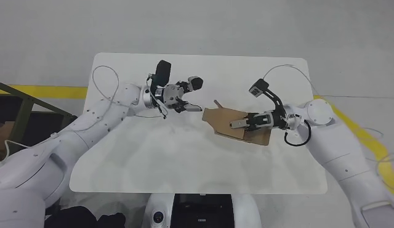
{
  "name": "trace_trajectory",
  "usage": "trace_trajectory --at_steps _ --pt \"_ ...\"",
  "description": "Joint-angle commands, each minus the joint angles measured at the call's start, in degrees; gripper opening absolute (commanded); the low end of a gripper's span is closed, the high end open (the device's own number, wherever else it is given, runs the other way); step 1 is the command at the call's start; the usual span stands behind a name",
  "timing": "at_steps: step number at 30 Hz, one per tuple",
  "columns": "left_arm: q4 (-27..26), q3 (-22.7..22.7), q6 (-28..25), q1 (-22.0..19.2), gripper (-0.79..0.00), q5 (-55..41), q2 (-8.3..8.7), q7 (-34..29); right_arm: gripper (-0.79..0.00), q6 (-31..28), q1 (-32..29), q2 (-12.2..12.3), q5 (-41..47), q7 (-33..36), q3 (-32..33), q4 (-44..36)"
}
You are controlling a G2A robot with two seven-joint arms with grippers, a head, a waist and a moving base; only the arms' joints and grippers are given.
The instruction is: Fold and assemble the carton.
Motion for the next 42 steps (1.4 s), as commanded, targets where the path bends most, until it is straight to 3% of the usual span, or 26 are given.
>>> trace_trajectory --at_steps 1,5,14,24,31,42 --pt "0.86 0.2 0.0 -0.16 0.0 -1.66 -0.3 -0.09 -0.785 -0.07 -0.03 0.01 -0.31 -0.07 -0.21 -0.25" --pt "2.55 1.76 0.0 -1.04 0.0 -7.22 -1.31 -3.57 -0.785 -0.2 -0.04 0.03 -1.0 -0.2 -0.79 -0.8" --pt "5.41 4.71 0.0 -4.0 0.0 -23.17 -3.86 -18.95 -0.785 -0.25 0.24 0.3 -3.31 -0.25 -2.52 -3.3" --pt "6.48 6.18 0.0 -5.51 0.0 -31.34 -6.33 -34.24 -0.785 -0.91 0.66 0.85 -2.34 -0.91 -3.23 -5.15" --pt "5.03 6.06 0.0 -5.12 0.0 -31.72 -6.5 -36.67 -0.785 -1.32 0.69 1.31 -1.16 -1.32 -2.88 -4.96" --pt "1.63 5.5 0.0 -3.54 0.0 -27.96 -4.52 -33.76 -0.785 -1.86 0.62 1.74 0.34 -1.85 -2.38 -4.35"
